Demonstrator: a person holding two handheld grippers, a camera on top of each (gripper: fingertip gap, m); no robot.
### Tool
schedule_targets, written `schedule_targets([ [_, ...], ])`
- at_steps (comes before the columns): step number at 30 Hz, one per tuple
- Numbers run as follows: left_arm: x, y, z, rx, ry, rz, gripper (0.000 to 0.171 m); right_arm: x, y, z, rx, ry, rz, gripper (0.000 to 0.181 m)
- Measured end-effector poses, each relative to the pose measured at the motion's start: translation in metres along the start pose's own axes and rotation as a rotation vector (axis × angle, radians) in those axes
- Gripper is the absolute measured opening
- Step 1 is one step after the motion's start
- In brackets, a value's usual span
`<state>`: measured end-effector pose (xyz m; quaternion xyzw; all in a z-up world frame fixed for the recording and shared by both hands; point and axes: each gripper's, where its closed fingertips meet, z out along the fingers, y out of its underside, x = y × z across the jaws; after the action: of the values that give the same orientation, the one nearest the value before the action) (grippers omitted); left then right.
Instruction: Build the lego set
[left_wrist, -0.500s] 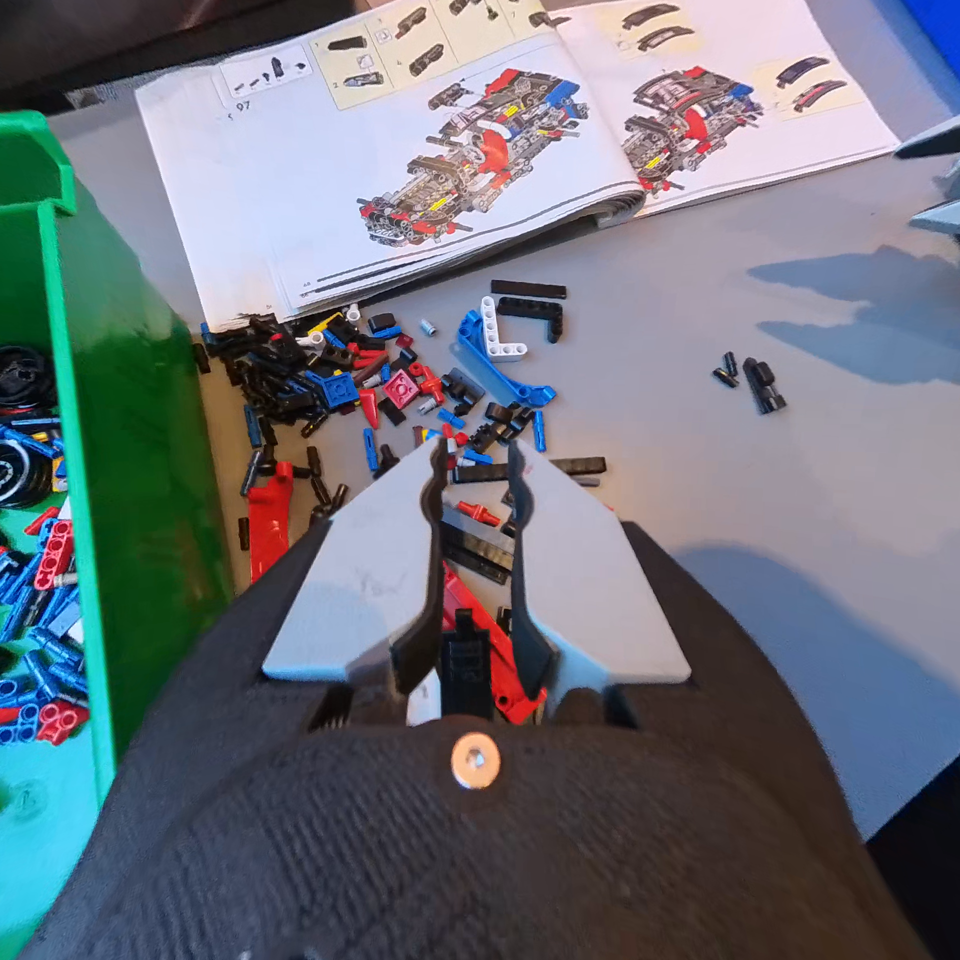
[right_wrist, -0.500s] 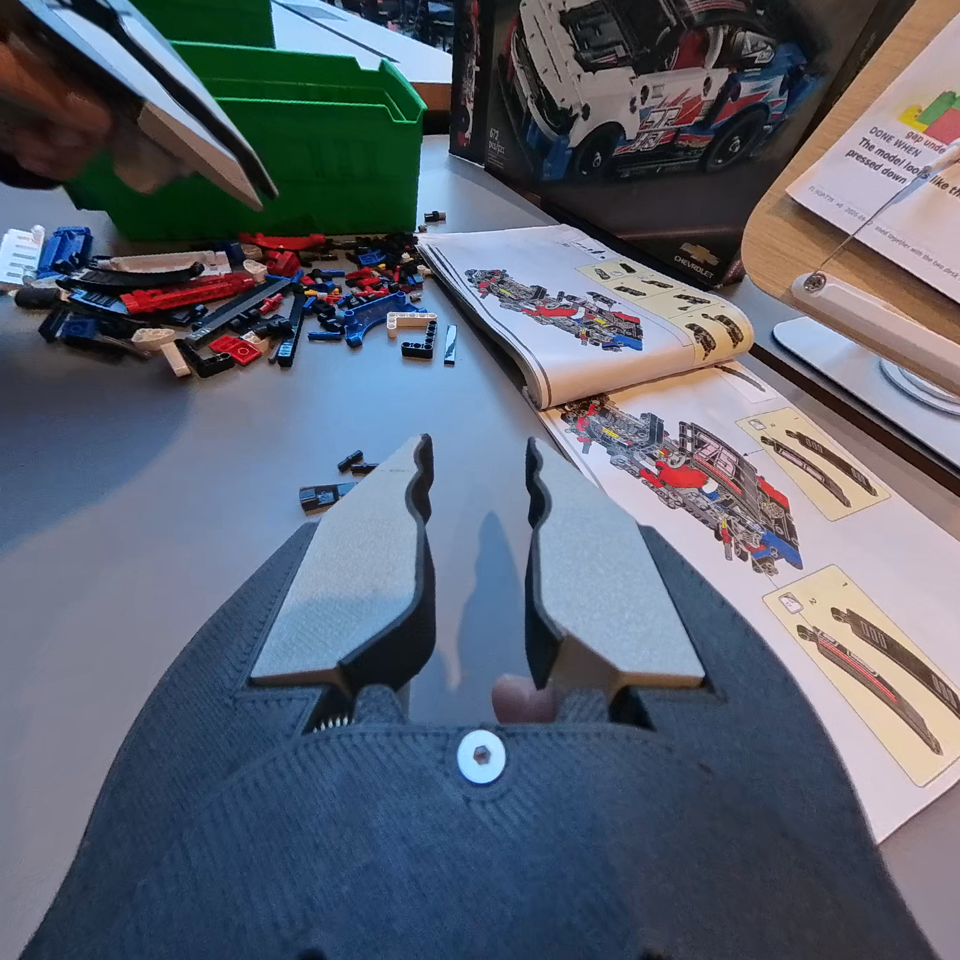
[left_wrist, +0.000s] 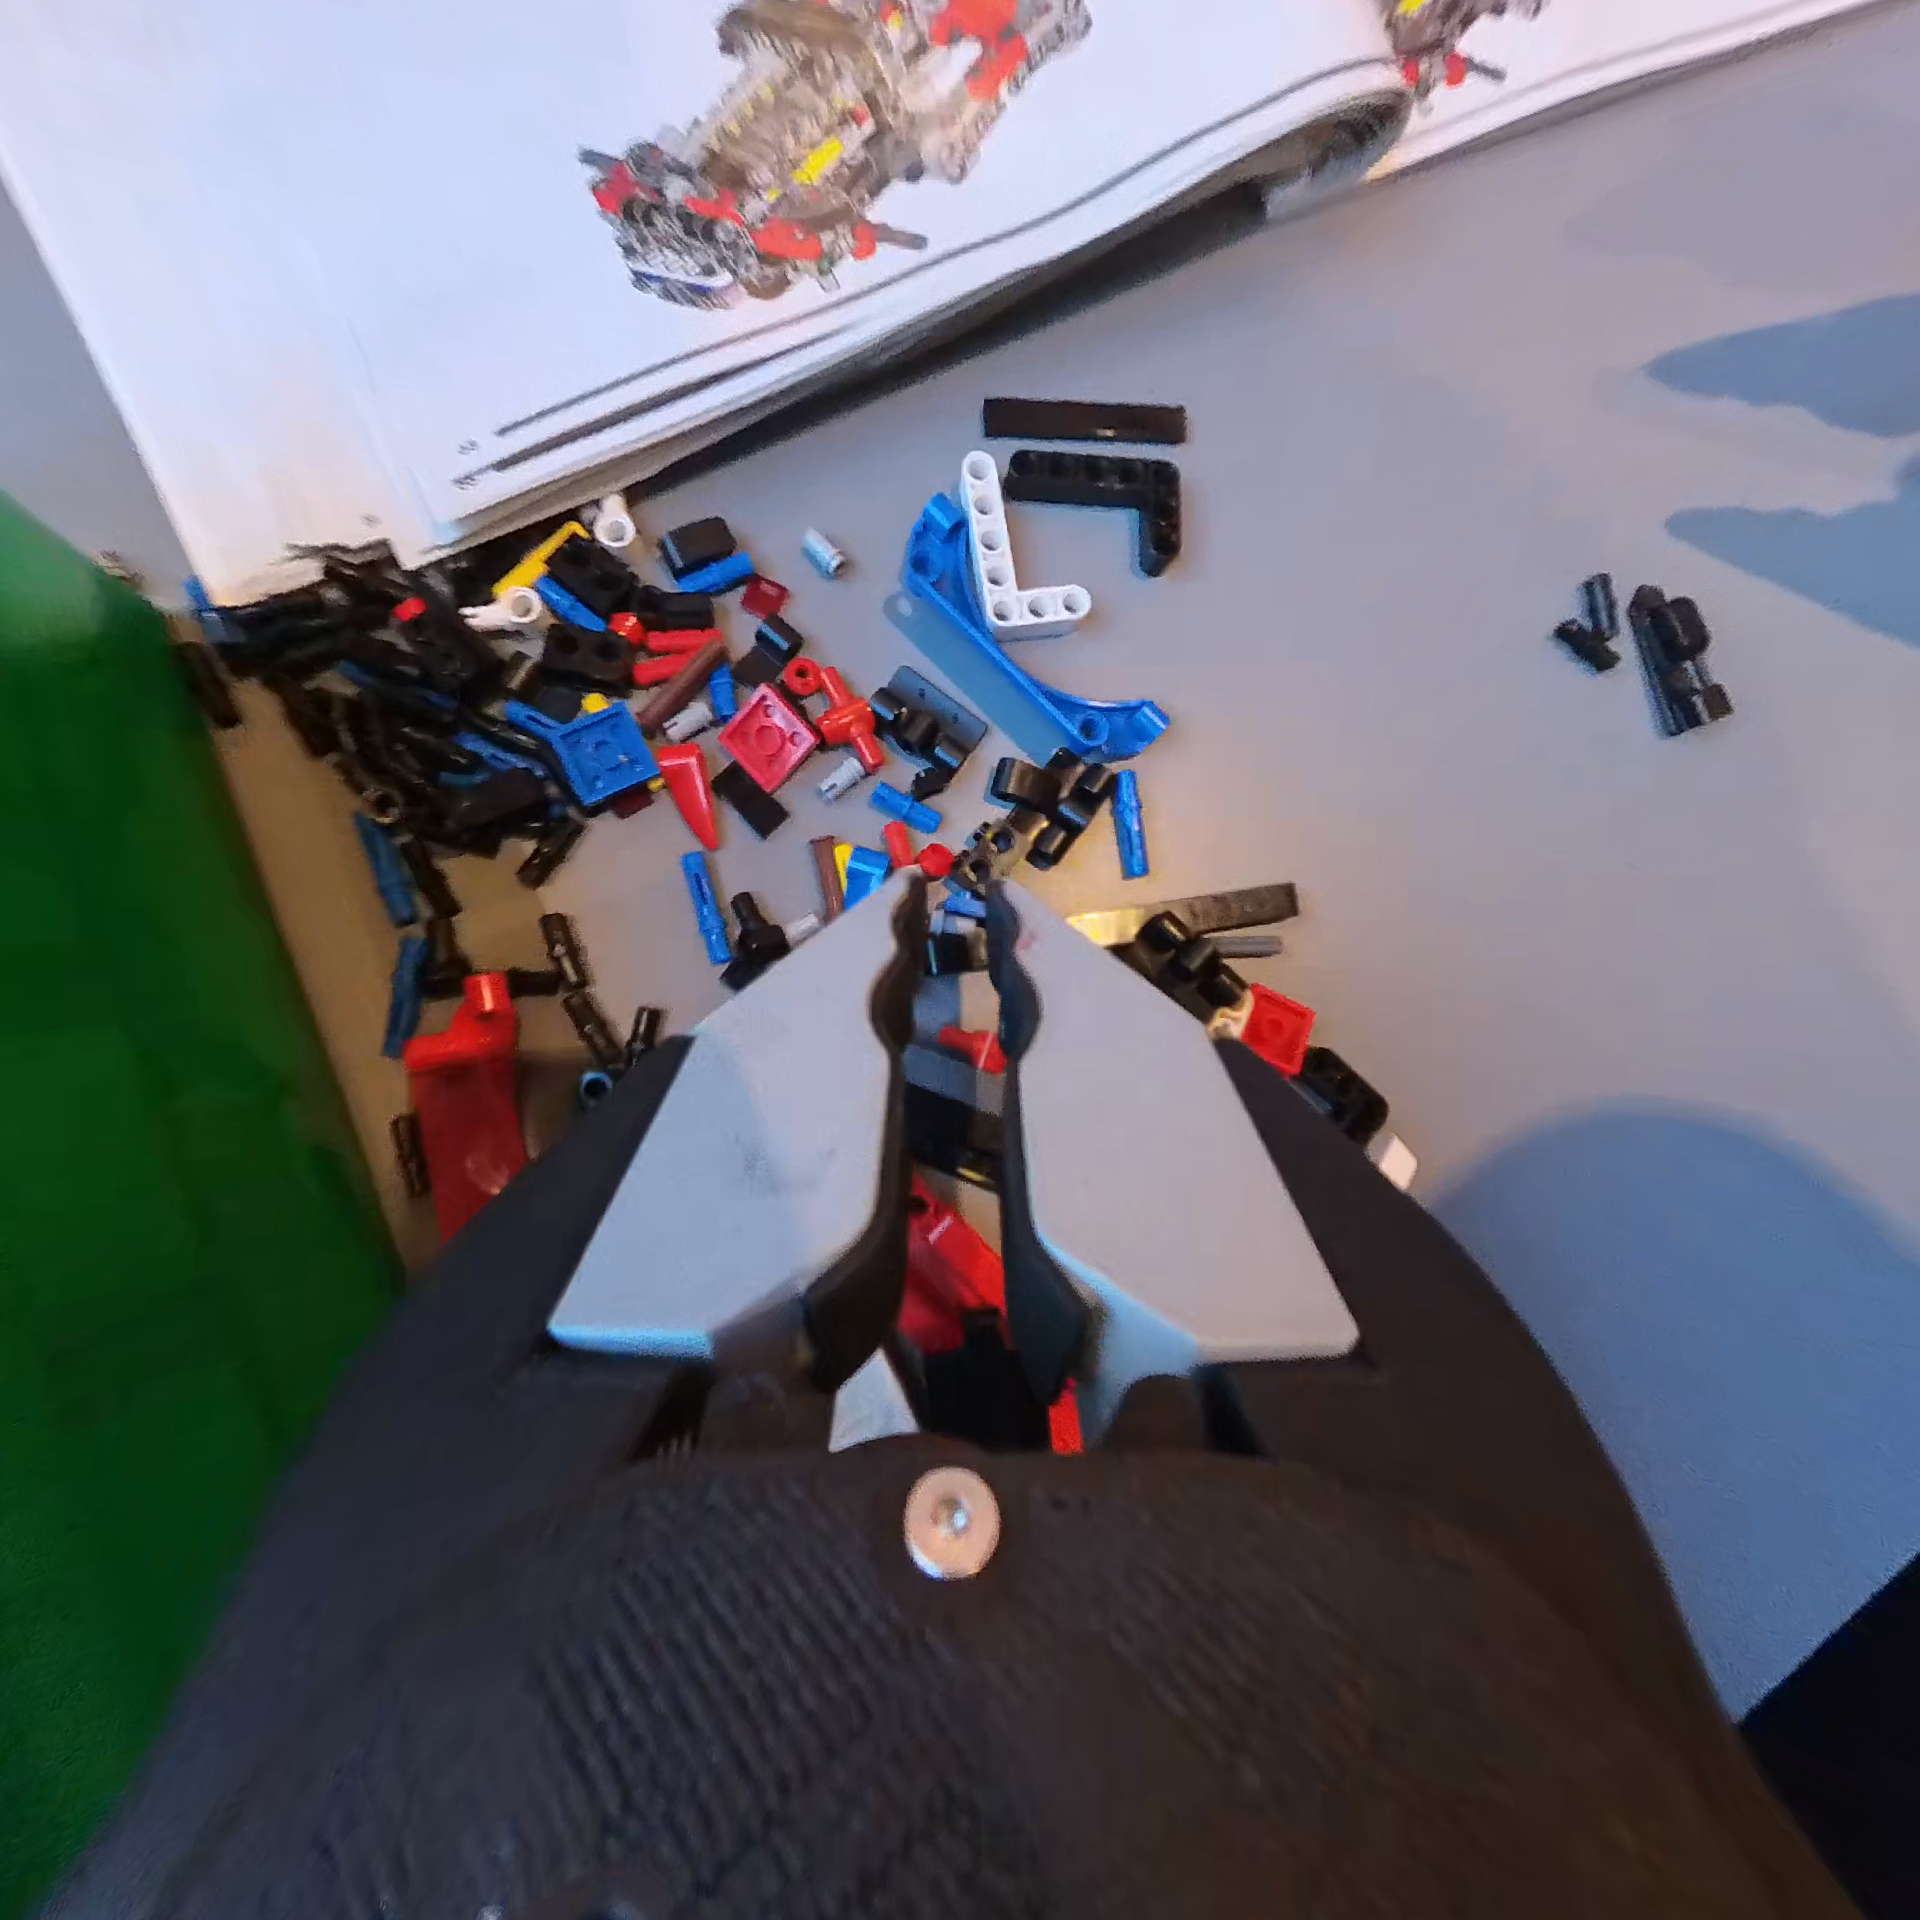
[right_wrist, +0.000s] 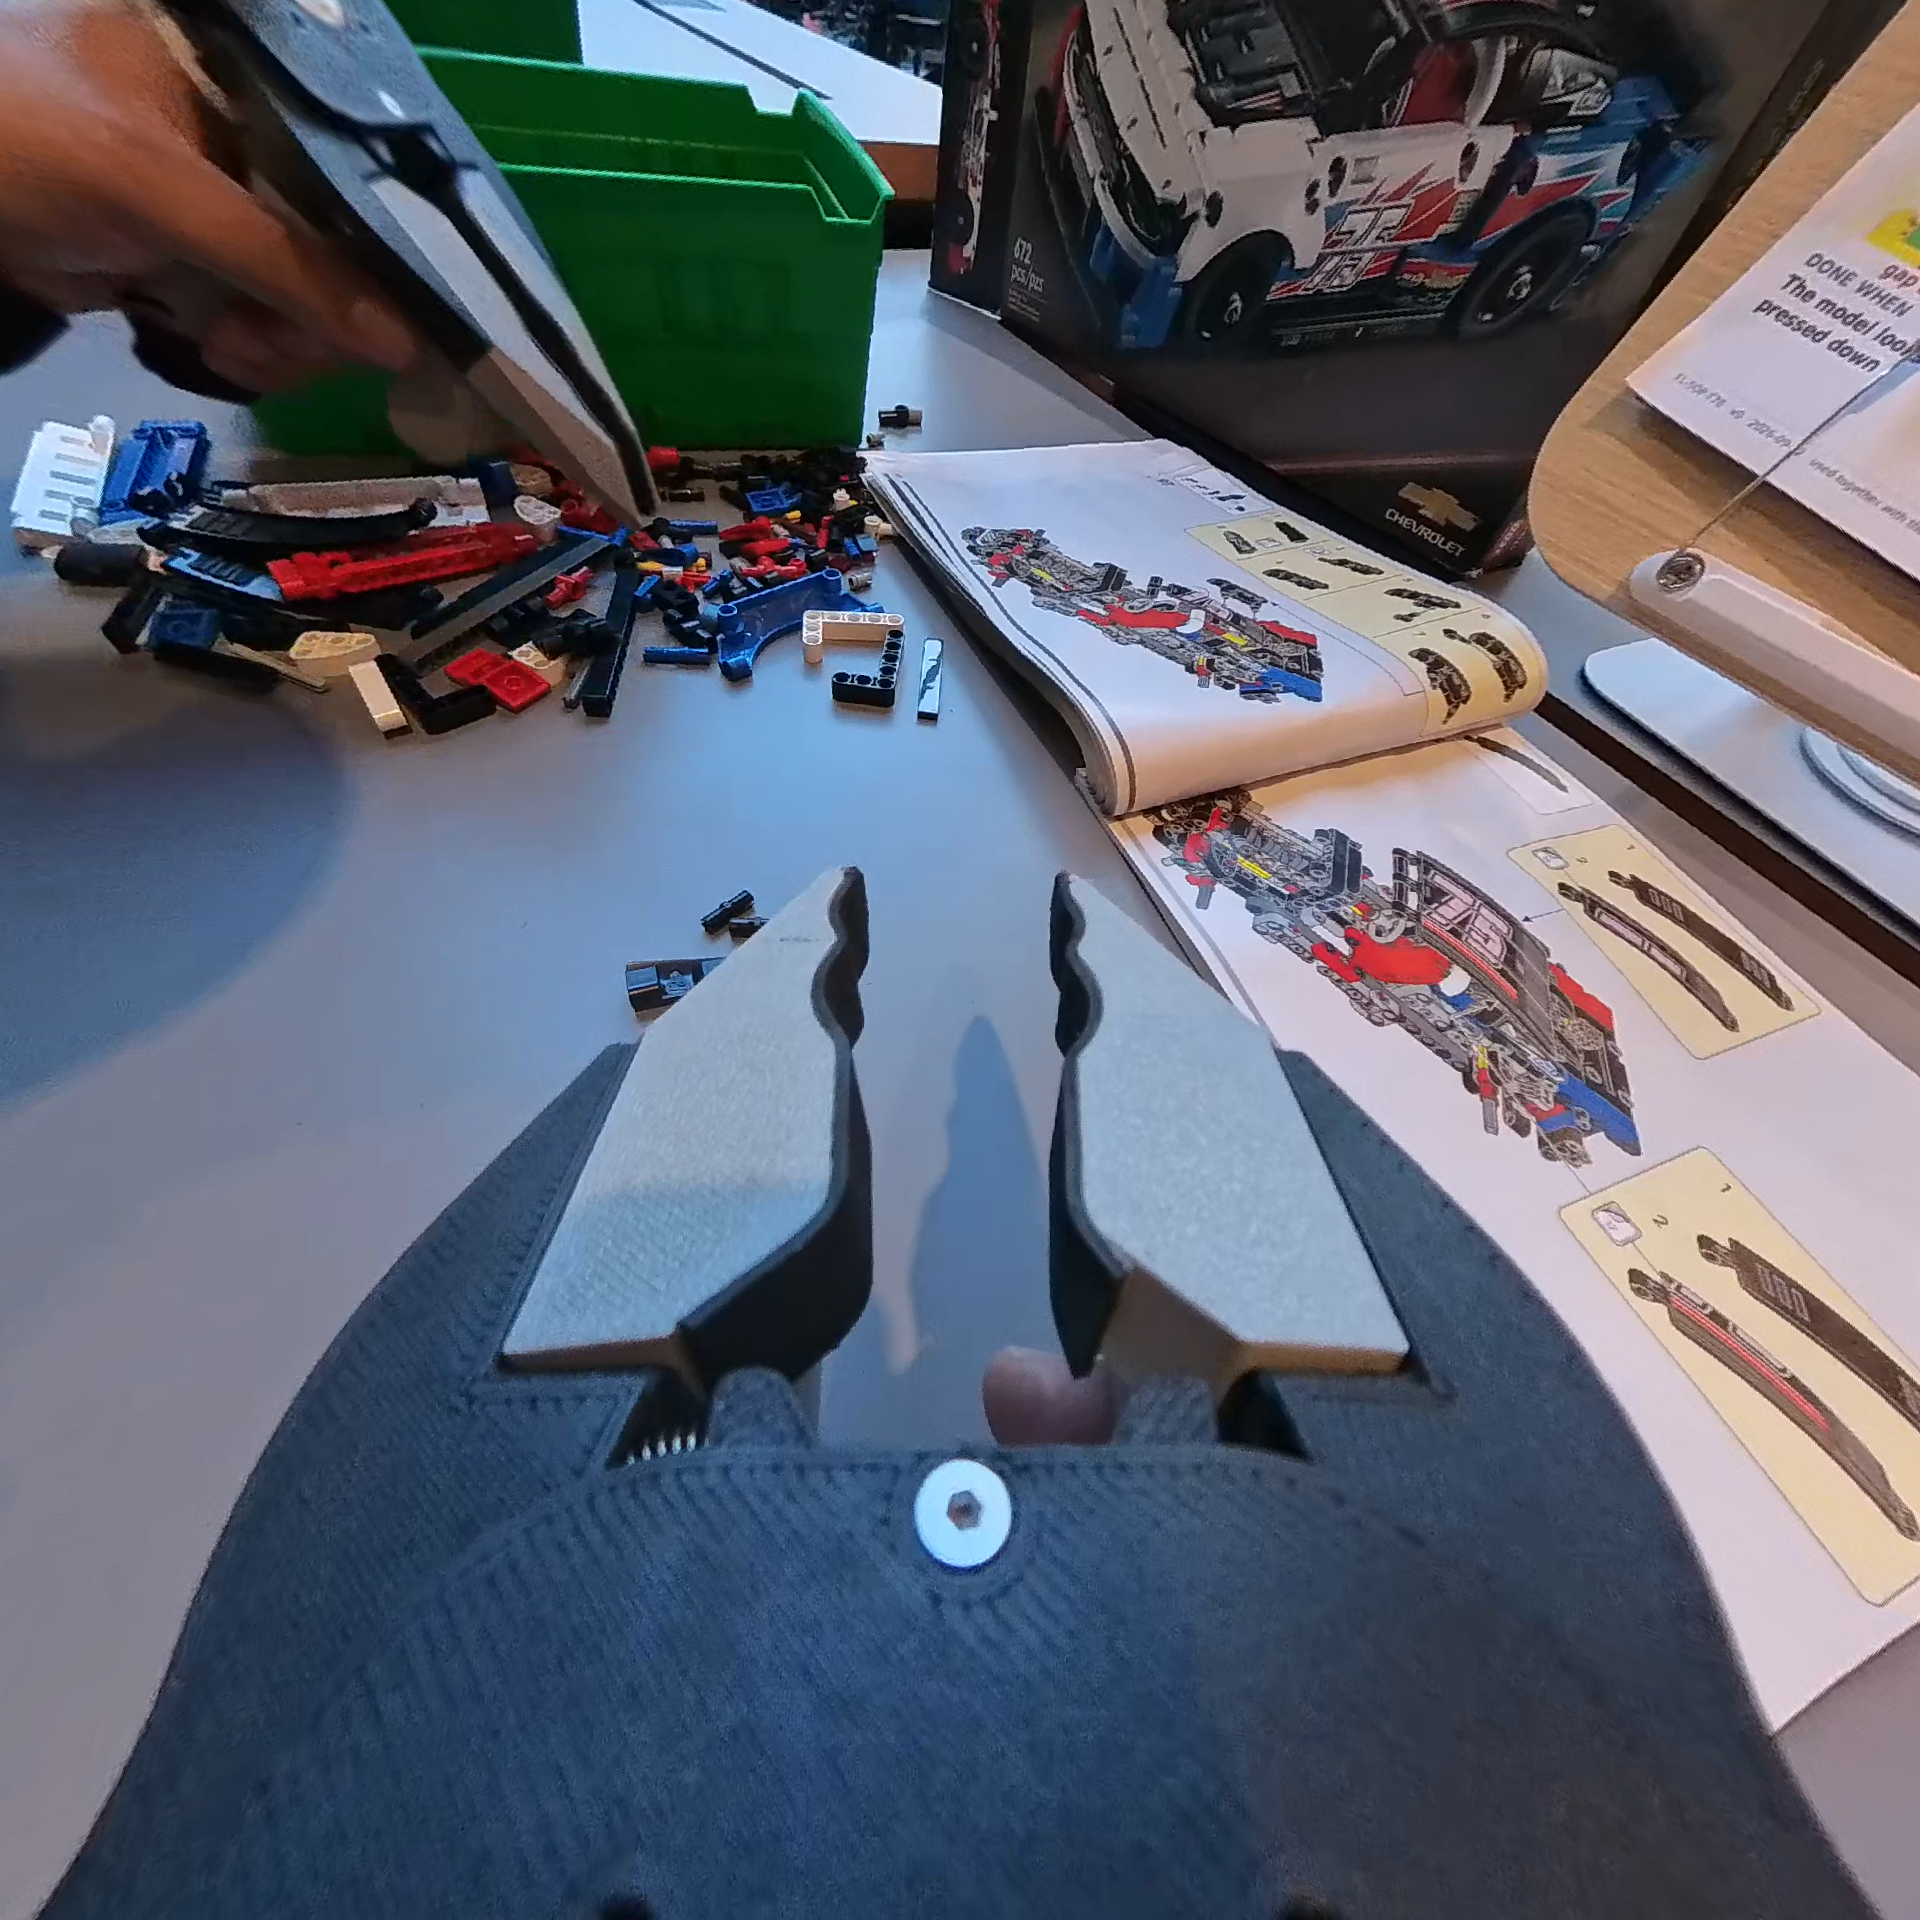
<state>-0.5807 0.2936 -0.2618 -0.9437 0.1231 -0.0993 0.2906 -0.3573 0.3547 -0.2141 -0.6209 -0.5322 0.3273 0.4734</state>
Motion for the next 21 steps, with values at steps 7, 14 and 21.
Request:
schedule_targets([
  [7,-0.011,0.006,0.017,-0.113,-0.037,0.034,0.002,0.002,-0.001,-0.003,0.007,0.004,-0.002,0.032],
  [14,-0.008,0.01,0.023,-0.178,-0.034,0.071,0.007,0.002,-0.001,-0.005,0.004,0.008,-0.014,0.032],
  [21,-0.014,0.006,0.016,-0.174,-0.113,0.196,0.004,0.004,0.0,-0.006,0.007,0.009,-0.009,0.031],
])
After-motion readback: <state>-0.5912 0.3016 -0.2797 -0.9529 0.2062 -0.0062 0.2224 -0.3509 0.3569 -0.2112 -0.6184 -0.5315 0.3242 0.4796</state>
